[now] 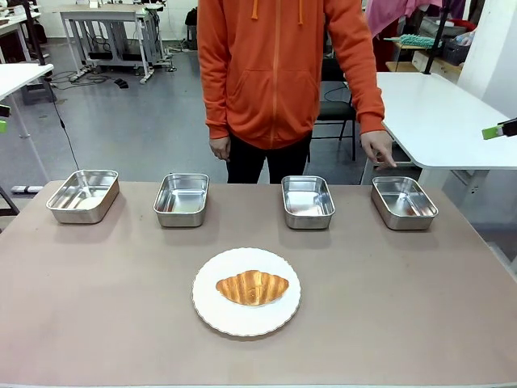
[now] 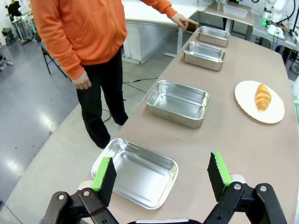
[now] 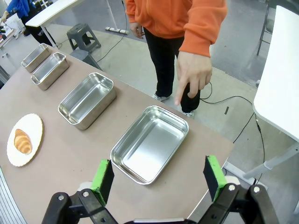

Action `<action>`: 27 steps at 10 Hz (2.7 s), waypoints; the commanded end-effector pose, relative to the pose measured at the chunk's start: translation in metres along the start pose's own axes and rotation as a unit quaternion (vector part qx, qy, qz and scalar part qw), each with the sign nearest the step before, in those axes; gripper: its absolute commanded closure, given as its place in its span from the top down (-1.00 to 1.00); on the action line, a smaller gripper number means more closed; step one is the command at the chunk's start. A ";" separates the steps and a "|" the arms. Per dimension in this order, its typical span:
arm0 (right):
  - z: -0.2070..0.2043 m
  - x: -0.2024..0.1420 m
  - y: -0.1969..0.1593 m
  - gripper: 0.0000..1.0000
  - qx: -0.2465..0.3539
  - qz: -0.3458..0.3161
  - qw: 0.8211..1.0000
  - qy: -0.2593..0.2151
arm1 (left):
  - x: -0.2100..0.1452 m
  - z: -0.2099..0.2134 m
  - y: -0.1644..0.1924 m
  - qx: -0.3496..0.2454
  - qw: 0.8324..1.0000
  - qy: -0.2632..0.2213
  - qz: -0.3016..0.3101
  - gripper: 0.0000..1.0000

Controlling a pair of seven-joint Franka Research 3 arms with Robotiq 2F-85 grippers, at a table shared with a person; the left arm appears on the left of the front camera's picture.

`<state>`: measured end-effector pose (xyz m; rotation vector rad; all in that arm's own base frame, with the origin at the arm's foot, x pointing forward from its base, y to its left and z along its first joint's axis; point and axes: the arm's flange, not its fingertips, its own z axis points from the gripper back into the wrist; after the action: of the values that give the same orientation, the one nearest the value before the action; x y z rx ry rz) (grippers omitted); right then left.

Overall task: Place the bread in the container.
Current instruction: Place the Butter Roll into the Airtight Container indicated by the human.

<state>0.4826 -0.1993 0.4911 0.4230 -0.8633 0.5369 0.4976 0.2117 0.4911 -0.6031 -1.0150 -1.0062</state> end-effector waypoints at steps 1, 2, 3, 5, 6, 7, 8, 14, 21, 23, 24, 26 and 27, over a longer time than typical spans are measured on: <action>-0.001 0.000 0.000 1.00 0.001 0.000 1.000 -0.004 | 0.000 0.000 0.000 0.002 1.000 0.001 -0.001 1.00; -0.001 0.000 0.000 1.00 0.001 0.000 1.000 -0.004 | 0.000 0.000 0.000 0.002 1.000 0.001 -0.001 1.00; -0.001 0.000 0.000 1.00 0.001 0.000 1.000 -0.004 | 0.000 0.000 0.000 0.002 1.000 0.001 -0.001 1.00; -0.001 0.000 0.000 1.00 0.001 0.000 1.000 -0.004 | 0.000 0.000 0.000 0.002 1.000 0.001 -0.001 1.00; -0.001 0.000 0.000 1.00 0.001 0.000 1.000 -0.004 | 0.000 0.000 0.000 0.002 1.000 0.001 -0.001 1.00; -0.001 0.000 0.000 1.00 0.001 0.000 1.000 -0.004 | 0.000 0.000 0.000 0.002 1.000 0.001 -0.001 1.00; -0.001 0.000 0.000 1.00 0.001 0.000 1.000 -0.004 | 0.000 0.000 0.000 0.002 1.000 0.001 -0.001 1.00; -0.026 0.028 0.033 1.00 0.040 0.070 0.997 0.013 | 0.000 0.000 0.000 0.002 1.000 0.001 -0.001 1.00; -0.144 0.060 0.241 1.00 0.194 0.287 0.930 0.127 | 0.000 0.000 0.000 0.002 1.000 0.001 -0.001 1.00; -0.194 0.032 0.299 1.00 0.232 0.321 0.898 0.194 | 0.000 0.000 0.000 0.002 1.000 0.001 -0.001 1.00; -0.210 0.022 0.312 1.00 0.240 0.322 0.892 0.207 | 0.000 0.000 0.000 0.002 1.000 0.001 -0.001 1.00; -0.200 0.016 0.298 1.00 0.266 0.310 0.886 0.221 | 0.000 0.000 0.000 0.002 1.000 0.001 -0.001 1.00; -0.214 0.012 0.326 1.00 0.262 0.323 0.887 0.201 | 0.000 0.000 0.000 0.002 1.000 0.001 -0.001 1.00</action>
<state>0.4242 0.1725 0.4126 0.4883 -0.4010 1.4431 0.4981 0.2114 0.4902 -0.6041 -1.0135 -1.0058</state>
